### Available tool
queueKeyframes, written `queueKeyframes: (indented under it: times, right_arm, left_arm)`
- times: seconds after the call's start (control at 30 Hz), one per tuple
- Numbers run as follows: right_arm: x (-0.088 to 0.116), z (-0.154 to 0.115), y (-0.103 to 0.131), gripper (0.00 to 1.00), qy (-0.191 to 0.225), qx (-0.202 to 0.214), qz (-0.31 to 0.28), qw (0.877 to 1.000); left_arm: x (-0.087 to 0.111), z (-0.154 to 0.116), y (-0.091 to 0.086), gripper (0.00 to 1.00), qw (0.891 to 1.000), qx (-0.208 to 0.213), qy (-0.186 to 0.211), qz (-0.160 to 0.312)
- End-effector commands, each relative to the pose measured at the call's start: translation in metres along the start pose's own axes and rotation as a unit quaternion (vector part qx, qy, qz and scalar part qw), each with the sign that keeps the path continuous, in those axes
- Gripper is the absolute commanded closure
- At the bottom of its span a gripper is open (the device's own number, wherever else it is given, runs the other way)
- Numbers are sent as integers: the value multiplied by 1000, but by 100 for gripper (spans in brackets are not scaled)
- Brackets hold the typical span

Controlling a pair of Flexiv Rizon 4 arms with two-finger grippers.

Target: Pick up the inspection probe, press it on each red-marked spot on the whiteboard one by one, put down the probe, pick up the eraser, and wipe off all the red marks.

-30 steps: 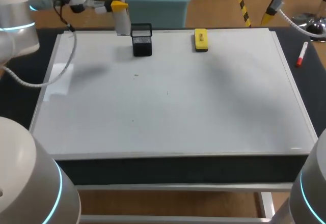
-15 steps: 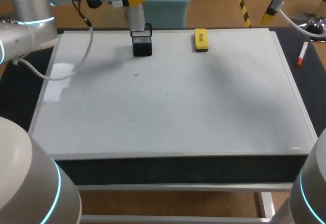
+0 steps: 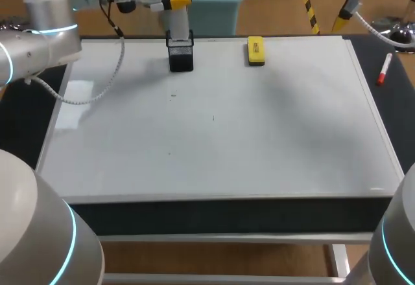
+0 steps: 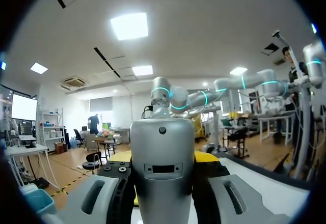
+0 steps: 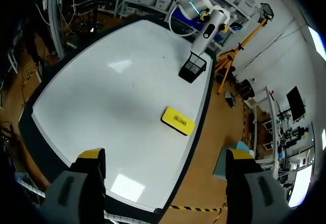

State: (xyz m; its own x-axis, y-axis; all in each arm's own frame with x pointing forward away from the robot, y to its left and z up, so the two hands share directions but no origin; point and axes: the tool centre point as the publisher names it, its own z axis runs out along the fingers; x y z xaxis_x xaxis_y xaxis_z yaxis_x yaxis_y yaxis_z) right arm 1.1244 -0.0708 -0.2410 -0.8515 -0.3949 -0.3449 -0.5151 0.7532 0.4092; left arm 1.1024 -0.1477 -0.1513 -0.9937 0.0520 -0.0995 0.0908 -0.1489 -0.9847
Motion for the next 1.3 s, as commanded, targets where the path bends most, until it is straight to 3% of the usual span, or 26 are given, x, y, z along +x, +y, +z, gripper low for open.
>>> queueKeyframes:
  times: [0.03,1.3]
  right_arm:
    - [0,0,0,0,2,2,-1,1000]
    - [0,0,0,0,2,2,-1,1000]
  left_arm:
    - [-7,0,2,100,1000,-2,5,5]
    - [-33,-9,50,100,1000,-4,7,13]
